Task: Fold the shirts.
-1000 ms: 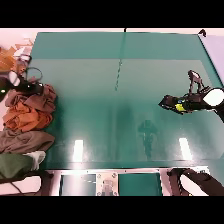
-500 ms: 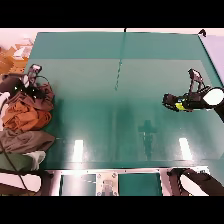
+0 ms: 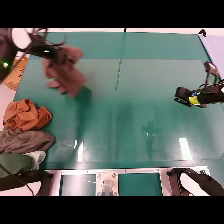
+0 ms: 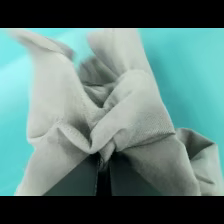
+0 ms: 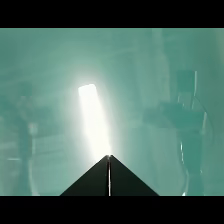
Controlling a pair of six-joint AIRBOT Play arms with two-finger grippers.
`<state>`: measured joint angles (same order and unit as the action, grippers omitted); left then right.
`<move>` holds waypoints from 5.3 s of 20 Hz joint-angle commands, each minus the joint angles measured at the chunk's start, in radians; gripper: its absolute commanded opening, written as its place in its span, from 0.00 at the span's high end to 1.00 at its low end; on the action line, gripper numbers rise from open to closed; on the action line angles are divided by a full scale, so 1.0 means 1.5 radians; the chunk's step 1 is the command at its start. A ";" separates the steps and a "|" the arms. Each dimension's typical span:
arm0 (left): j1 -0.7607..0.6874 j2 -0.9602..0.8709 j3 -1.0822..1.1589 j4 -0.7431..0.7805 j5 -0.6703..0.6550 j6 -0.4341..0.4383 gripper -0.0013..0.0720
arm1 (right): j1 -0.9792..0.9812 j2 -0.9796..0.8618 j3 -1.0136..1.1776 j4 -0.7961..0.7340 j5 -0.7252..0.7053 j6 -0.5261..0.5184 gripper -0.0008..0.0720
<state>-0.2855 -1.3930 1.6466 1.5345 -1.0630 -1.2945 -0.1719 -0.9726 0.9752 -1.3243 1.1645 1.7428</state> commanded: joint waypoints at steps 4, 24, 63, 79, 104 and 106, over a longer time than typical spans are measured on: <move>-0.196 -0.106 -0.022 -0.213 0.041 -0.027 0.64 | -0.052 0.002 0.021 0.001 0.057 -0.018 0.94; 0.146 -0.207 -0.222 -0.364 0.171 -0.047 0.04 | 0.042 -0.391 0.020 0.409 -0.126 -0.256 0.31; 0.248 0.266 0.242 -0.307 0.006 0.026 0.96 | -0.240 0.063 0.553 0.441 0.122 -0.302 0.97; -0.004 -0.364 0.228 -0.522 0.231 0.167 0.95 | -0.132 -0.080 -0.203 0.405 -0.284 -0.348 0.97; 0.112 0.178 -0.566 -0.369 -0.141 -0.149 0.91 | -0.261 -0.425 0.077 0.316 -0.027 -0.385 0.46; 0.112 0.201 -0.686 -0.455 -0.092 -0.147 0.30 | -0.231 -0.456 0.112 0.316 -0.024 -0.384 0.46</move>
<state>-0.1097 -1.1904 0.9028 0.9897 -1.3392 -1.5070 -0.5732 -1.5883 1.0863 -0.8497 1.1213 1.1667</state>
